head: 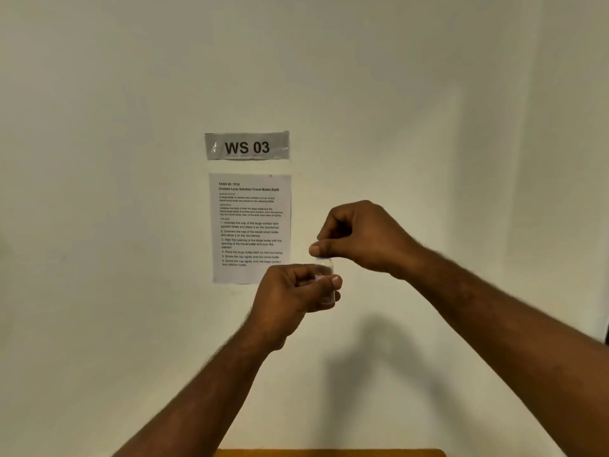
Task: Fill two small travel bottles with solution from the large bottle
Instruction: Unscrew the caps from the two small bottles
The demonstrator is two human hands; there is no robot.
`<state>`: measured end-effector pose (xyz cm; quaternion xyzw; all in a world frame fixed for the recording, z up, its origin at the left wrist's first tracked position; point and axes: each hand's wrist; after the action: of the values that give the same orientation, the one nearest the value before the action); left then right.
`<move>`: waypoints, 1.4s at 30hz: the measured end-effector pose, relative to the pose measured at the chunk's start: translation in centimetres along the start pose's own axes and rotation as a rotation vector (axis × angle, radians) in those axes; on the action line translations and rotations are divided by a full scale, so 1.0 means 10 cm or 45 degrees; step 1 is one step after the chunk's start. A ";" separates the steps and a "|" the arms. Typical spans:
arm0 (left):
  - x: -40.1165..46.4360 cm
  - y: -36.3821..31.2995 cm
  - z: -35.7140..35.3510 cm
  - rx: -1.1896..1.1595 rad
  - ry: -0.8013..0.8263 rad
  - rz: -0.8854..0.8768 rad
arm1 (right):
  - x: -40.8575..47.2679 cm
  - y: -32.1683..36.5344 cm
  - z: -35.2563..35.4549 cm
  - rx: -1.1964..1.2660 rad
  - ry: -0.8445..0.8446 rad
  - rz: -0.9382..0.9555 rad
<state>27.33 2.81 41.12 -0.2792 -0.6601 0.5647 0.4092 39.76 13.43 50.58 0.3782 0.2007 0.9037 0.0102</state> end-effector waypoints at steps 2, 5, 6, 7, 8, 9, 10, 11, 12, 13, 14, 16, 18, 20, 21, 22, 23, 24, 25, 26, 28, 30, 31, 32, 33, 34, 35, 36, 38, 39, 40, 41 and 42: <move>-0.01 -0.02 0.05 0.019 0.039 0.015 | -0.02 -0.01 -0.06 0.056 0.006 0.003; -0.03 -0.04 0.09 0.043 0.065 0.026 | -0.04 -0.04 -0.08 0.135 0.053 0.019; -0.03 -0.04 0.10 0.038 0.066 0.025 | -0.05 -0.04 -0.06 0.174 0.093 0.039; -0.03 -0.05 0.11 0.024 0.066 0.024 | -0.05 -0.03 -0.03 0.221 0.134 0.058; -0.02 -0.05 0.12 0.008 0.065 0.022 | -0.05 -0.03 -0.02 0.260 0.160 0.069; -0.01 -0.06 0.13 -0.001 0.067 0.019 | -0.05 -0.03 -0.02 0.274 0.156 0.065; -0.01 -0.07 0.14 -0.005 0.072 0.015 | -0.04 -0.02 -0.03 0.251 0.121 0.053; 0.00 -0.07 0.14 -0.009 0.078 0.013 | -0.03 -0.03 -0.05 0.202 0.065 0.049; 0.00 -0.07 0.15 -0.014 0.081 0.013 | -0.03 -0.03 -0.08 0.155 0.010 0.055; -0.01 -0.08 0.16 -0.018 0.081 0.016 | -0.02 -0.03 -0.12 0.145 -0.026 0.060; -0.01 -0.08 0.17 -0.017 0.082 0.018 | -0.02 -0.02 -0.13 0.186 -0.024 0.055; -0.03 -0.08 0.20 -0.009 0.081 0.025 | -0.03 -0.01 -0.11 0.364 0.076 0.020; -0.04 -0.07 0.23 -0.006 0.078 0.031 | -0.04 0.00 -0.09 0.454 0.160 0.009; -0.05 -0.07 0.25 -0.003 0.086 0.035 | -0.05 0.03 -0.14 0.375 0.111 0.006; -0.06 -0.07 0.25 -0.003 0.091 0.034 | -0.05 0.04 -0.17 0.314 0.052 0.003; -0.07 -0.07 0.25 -0.004 0.094 0.033 | -0.05 0.05 -0.21 0.277 -0.001 0.007; -0.08 -0.07 0.25 -0.002 0.095 0.032 | -0.06 0.06 -0.24 0.279 -0.021 0.009; -0.09 -0.07 0.26 0.005 0.092 0.030 | -0.06 0.07 -0.24 0.336 -0.004 0.003; -0.11 -0.08 0.26 0.014 0.089 0.027 | -0.07 0.08 -0.22 0.427 0.039 -0.015; -0.12 -0.07 0.27 0.021 0.086 0.024 | -0.08 0.10 -0.20 0.514 0.088 -0.029; -0.15 -0.08 0.27 0.023 0.087 0.027 | -0.10 0.14 -0.19 0.548 0.113 -0.026; -0.17 -0.08 0.27 0.013 0.098 0.032 | -0.12 0.17 -0.23 0.387 0.027 -0.025; -0.18 -0.09 0.26 0.009 0.103 0.033 | -0.13 0.17 -0.24 0.329 -0.020 -0.024; -0.19 -0.09 0.26 0.011 0.107 0.033 | -0.14 0.18 -0.25 0.330 -0.037 -0.021; -0.20 -0.09 0.26 0.020 0.108 0.030 | -0.15 0.18 -0.24 0.383 -0.020 -0.026; -0.21 -0.09 0.26 0.028 0.106 0.026 | -0.16 0.20 -0.21 0.453 0.021 -0.042; -0.22 -0.09 0.27 0.030 0.104 0.023 | -0.17 0.21 -0.19 0.507 0.060 -0.055; -0.23 -0.09 0.27 0.027 0.102 0.020 | -0.18 0.22 -0.17 0.509 0.081 -0.059; -0.25 -0.08 0.26 0.017 0.104 0.017 | -0.21 0.24 -0.18 0.379 0.058 -0.070; -0.27 -0.08 0.25 0.011 0.109 0.016 | -0.23 0.25 -0.19 0.281 0.029 -0.077; -0.28 -0.08 0.24 0.007 0.113 0.016 | -0.24 0.27 -0.20 0.190 0.009 -0.074; -0.29 -0.07 0.23 0.006 0.114 0.016 | -0.25 0.28 -0.21 0.132 0.000 -0.061; -0.30 -0.06 0.22 0.009 0.114 0.017 | -0.26 0.28 -0.22 0.119 -0.002 -0.042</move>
<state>27.02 -0.97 40.98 -0.3073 -0.6373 0.5566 0.4355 40.48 9.62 48.53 0.3757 0.2490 0.8926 0.0075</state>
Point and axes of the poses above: each hand's wrist, its own x-axis towards the middle knuckle, its own z-axis out of the back of the hand, y = z × x, and after that the axes turned 14 degrees about z, right-handed
